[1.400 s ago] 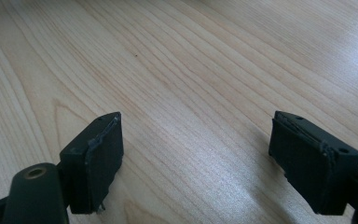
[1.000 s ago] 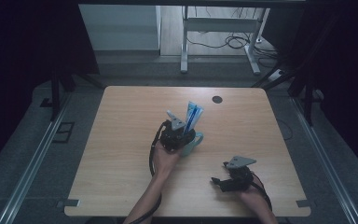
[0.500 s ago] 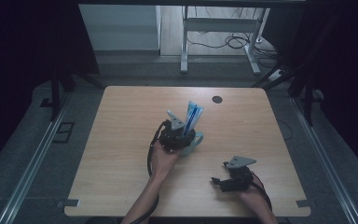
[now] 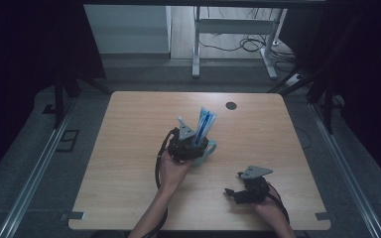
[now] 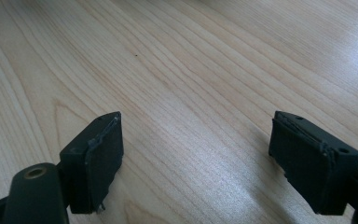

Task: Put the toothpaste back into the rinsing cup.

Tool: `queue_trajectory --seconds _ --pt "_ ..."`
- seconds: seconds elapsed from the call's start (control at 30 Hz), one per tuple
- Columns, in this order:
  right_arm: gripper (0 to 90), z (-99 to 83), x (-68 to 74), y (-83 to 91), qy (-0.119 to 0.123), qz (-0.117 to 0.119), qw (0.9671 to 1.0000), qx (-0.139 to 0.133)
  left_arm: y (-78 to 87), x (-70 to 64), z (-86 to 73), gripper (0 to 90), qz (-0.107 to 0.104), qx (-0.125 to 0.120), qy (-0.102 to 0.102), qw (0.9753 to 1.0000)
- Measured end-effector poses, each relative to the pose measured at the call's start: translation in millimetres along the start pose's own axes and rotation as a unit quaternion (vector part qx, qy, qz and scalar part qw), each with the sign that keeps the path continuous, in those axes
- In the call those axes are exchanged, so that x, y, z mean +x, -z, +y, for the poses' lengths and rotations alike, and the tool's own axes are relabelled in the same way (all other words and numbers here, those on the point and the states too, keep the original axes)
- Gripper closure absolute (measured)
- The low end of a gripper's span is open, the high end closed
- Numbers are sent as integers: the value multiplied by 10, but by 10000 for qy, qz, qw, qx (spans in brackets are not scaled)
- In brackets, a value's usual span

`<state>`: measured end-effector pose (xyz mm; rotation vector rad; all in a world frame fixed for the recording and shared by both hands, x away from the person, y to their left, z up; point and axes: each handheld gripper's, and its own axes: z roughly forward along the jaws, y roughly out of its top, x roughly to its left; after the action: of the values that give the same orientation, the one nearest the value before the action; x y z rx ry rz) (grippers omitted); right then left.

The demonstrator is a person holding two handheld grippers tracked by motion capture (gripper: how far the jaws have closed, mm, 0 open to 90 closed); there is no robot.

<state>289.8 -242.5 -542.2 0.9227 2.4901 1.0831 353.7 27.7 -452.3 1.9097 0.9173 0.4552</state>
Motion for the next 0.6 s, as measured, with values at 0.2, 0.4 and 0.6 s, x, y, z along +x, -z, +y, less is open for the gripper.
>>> queue_trajectory --seconds 0.2,0.4,0.6 --pt "175 0 0 0 0 -1 10000 -2 51 -41 11 405 -63 -41 -27 10000" --pt "174 0 0 -1 7 0 10000 -5 85 -81 20 404 -199 -58 -29 9998" --pt "174 1 3 0 -25 4 10000 -5 107 -122 41 400 -351 -10 -60 9994"
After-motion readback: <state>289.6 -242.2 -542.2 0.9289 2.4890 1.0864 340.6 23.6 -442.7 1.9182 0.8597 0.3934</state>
